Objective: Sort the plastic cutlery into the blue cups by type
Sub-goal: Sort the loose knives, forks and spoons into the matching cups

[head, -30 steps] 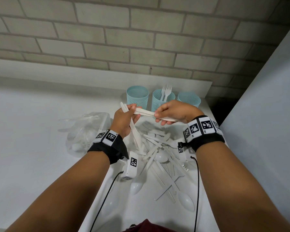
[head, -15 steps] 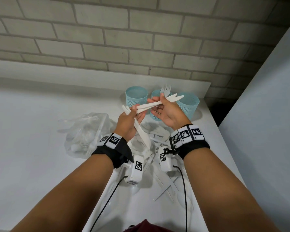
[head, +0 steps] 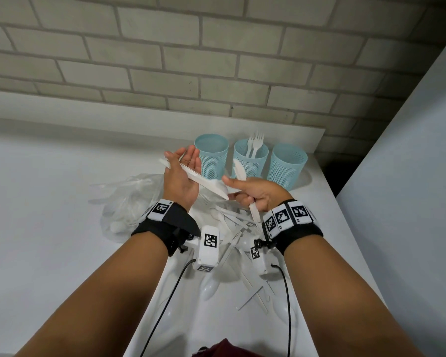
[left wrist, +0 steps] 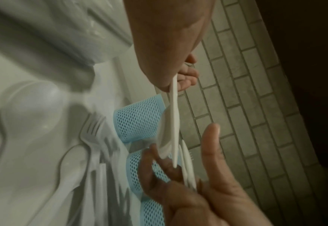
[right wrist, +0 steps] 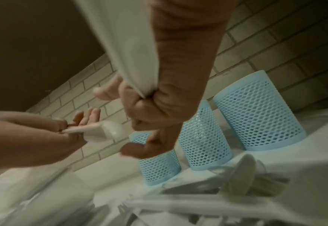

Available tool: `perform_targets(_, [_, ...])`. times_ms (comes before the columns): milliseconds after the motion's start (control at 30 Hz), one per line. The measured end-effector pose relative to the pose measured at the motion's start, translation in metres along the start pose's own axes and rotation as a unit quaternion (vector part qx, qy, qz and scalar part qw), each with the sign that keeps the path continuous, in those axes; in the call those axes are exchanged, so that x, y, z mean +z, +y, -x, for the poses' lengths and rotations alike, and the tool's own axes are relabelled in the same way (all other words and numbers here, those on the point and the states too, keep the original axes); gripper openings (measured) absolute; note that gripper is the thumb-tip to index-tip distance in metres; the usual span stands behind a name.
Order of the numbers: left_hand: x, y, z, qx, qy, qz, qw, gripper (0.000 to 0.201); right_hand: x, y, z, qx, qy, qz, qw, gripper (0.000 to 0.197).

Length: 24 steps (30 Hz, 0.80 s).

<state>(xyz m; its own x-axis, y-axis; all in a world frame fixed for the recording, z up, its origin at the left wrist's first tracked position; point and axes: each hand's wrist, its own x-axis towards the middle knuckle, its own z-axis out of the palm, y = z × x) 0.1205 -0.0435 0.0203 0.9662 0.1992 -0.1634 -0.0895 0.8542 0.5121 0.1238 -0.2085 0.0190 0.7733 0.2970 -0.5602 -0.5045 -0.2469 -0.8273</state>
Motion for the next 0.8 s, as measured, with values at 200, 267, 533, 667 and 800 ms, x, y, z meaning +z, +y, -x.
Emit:
perform_targets(200, [0.003, -0.001, -0.001, 0.001, 0.005, 0.002, 1.000, 0.041, 0.006, -0.001, 0.010, -0.012, -0.016, -0.006, 1.000, 0.012])
perform_targets(267, [0.003, -0.001, -0.001, 0.001, 0.007, -0.012, 1.000, 0.041, 0.004, 0.000, 0.006, -0.027, 0.018, -0.005, 0.999, 0.008])
perform_targets(533, [-0.004, -0.007, -0.002, -0.025, -0.052, -0.158, 0.986, 0.027, -0.006, -0.003, 0.000, -0.121, 0.198, -0.153, 0.961, 0.009])
perform_targets(667, [-0.005, -0.010, 0.001, -0.056, -0.077, -0.182, 0.979, 0.015, -0.012, -0.010, 0.000, -0.206, 0.284, -0.254, 0.901, 0.008])
perform_targets(800, [-0.005, -0.012, 0.006, -0.095, -0.090, -0.201, 0.971, 0.006, -0.021, -0.022, 0.004, -0.246, 0.320, -0.326, 0.855, 0.007])
